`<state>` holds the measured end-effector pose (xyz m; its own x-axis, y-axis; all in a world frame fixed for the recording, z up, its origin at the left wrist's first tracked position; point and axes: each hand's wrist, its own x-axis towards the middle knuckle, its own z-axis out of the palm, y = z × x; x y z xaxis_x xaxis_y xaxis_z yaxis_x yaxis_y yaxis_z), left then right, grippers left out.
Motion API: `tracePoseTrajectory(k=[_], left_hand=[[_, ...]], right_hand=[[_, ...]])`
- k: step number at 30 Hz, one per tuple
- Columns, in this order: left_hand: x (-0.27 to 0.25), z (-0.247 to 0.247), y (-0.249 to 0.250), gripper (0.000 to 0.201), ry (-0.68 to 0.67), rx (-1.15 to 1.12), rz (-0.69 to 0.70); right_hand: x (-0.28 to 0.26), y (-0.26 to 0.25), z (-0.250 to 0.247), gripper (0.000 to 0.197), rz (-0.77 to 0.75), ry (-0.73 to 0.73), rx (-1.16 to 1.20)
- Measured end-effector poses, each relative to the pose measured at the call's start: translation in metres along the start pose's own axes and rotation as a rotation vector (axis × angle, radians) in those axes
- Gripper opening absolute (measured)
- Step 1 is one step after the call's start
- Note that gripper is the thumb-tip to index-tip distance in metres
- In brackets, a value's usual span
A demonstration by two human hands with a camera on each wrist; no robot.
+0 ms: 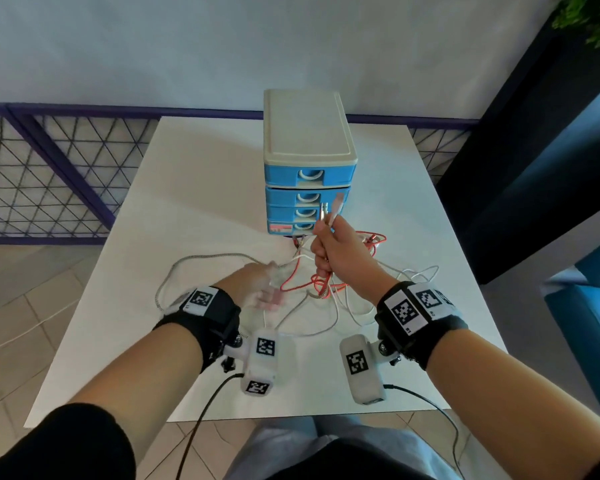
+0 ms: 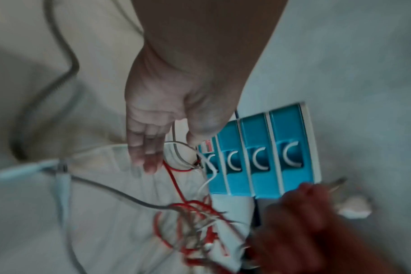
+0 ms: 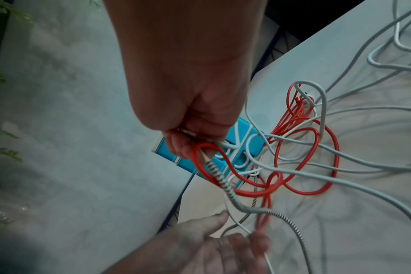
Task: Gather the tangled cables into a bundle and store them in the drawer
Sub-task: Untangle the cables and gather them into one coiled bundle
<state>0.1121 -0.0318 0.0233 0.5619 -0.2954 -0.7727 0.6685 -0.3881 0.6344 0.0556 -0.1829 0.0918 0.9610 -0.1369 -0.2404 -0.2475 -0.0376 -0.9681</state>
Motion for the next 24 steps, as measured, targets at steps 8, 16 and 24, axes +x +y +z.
tracePoseTrajectory(k=[8,16,24], left_hand=[[-0.024,0.002,0.032,0.016,0.023,-0.434,0.199],[-0.04,0.002,0.046,0.009,0.153,-0.108,0.527],[0.013,-0.023,-0.011,0.037,-0.065,1.207,0.633]], right_hand=[[0.003,0.018,-0.003,0.018,0.028,-0.006,-0.153],[0.005,0.018,0.001,0.023,0.023,0.031,-0.293],[0.005,0.017,-0.003,0.021,0.047,0.008,-0.232]])
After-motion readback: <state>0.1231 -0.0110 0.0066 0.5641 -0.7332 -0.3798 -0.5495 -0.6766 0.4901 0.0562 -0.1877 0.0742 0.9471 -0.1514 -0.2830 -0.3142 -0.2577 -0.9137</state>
